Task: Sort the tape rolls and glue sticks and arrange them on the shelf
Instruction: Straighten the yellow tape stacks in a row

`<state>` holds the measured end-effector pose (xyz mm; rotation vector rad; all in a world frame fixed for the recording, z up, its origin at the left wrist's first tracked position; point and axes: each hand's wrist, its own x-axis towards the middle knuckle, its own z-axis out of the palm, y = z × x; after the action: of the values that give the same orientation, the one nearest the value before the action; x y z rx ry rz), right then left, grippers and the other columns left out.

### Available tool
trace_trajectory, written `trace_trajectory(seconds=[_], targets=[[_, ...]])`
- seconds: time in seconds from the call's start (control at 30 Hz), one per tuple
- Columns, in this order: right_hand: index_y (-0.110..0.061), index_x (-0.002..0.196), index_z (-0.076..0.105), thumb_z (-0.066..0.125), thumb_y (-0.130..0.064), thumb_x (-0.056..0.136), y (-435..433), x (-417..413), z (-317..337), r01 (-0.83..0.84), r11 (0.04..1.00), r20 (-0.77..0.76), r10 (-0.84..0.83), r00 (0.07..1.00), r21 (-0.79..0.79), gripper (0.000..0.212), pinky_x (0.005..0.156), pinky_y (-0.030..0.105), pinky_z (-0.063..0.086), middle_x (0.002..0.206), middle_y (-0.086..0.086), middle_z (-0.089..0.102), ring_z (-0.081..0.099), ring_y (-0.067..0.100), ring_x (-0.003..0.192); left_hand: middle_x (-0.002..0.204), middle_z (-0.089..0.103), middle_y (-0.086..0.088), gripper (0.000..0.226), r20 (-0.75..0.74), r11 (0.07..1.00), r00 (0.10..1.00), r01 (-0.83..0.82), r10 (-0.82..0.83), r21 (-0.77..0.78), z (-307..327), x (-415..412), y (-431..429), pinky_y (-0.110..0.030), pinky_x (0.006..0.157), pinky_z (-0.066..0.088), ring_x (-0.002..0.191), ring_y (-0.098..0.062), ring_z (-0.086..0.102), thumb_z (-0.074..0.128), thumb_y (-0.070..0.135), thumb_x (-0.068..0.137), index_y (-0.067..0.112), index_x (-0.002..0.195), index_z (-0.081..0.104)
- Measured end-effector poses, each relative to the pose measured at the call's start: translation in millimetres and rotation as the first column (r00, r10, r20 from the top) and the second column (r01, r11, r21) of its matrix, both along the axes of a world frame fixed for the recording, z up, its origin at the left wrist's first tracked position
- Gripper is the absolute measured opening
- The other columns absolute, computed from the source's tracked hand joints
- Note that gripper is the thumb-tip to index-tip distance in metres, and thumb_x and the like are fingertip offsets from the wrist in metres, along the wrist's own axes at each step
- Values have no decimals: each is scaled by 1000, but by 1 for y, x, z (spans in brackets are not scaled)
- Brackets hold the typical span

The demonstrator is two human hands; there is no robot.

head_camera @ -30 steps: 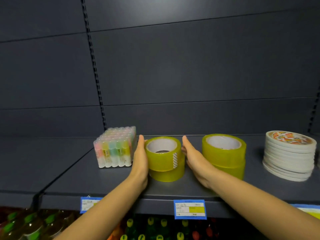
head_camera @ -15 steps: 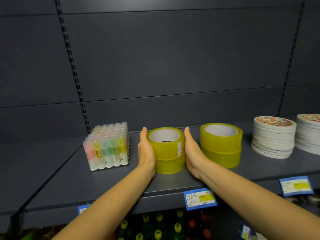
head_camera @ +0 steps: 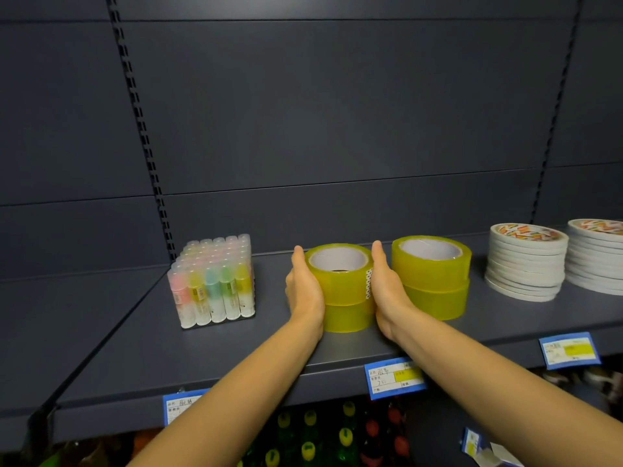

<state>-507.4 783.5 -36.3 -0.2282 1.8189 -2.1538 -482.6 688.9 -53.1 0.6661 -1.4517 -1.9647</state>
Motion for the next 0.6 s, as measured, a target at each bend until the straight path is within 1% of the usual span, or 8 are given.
trace_trajectory(seconds=[0.1,0.2,0.3,0.37,0.43,0.5,0.57,0.6], targets=[[-18,128,56,25,-56,97,2,-1,1,33,999,-17,-33,999,7,58,80,30,45,121,7,65,58,17,97,123,62,-10,62,9,999,999,-41,41,-21,2,-1,6,-46,105,40,115,-29,55,29,61,89,15,114,61],[-17,127,56,24,-53,98,8,2,8,43,998,-46,-41,998,41,56,80,27,39,123,7,63,54,15,91,127,58,-9,56,52,997,997,-49,52,-61,5,3,8,-46,107,38,118,-28,53,27,59,91,19,115,58],[-15,132,51,24,-49,99,15,7,14,6,997,-78,0,997,81,55,84,27,34,126,7,59,52,19,114,133,55,-9,66,117,992,993,26,-11,-123,7,11,7,-45,109,36,122,-26,51,21,60,93,15,129,54],[-14,139,42,25,-45,100,19,10,13,24,988,-245,14,970,150,53,101,27,30,138,2,48,42,18,128,128,58,-9,63,118,977,993,15,11,-213,11,23,7,-42,108,36,117,-22,53,18,56,96,13,113,61],[-14,147,29,30,-36,101,24,22,13,127,965,-549,21,836,231,51,115,26,14,155,-2,23,20,14,142,117,60,-2,49,-5,937,994,-101,106,-334,14,44,7,-34,103,36,105,-11,52,21,45,100,19,92,62],[-14,147,27,38,-28,101,29,40,14,142,976,-795,47,605,165,49,114,18,8,156,-10,15,11,5,143,105,55,14,36,-203,829,961,-265,187,-493,19,72,3,-23,94,35,97,4,47,28,32,101,28,86,60],[-17,144,29,41,-27,98,26,60,19,-12,984,-886,167,433,180,49,112,9,9,151,-15,20,13,-4,140,97,50,26,28,-352,672,905,-416,240,-612,24,101,-8,-14,88,34,94,10,45,31,24,97,30,90,57],[-19,144,30,42,-27,98,21,68,21,-107,968,-878,249,409,225,48,109,4,10,150,-15,22,15,-8,137,96,49,29,27,-409,606,872,-484,271,-631,27,113,-17,-14,88,36,96,7,46,31,22,94,30,91,56]])
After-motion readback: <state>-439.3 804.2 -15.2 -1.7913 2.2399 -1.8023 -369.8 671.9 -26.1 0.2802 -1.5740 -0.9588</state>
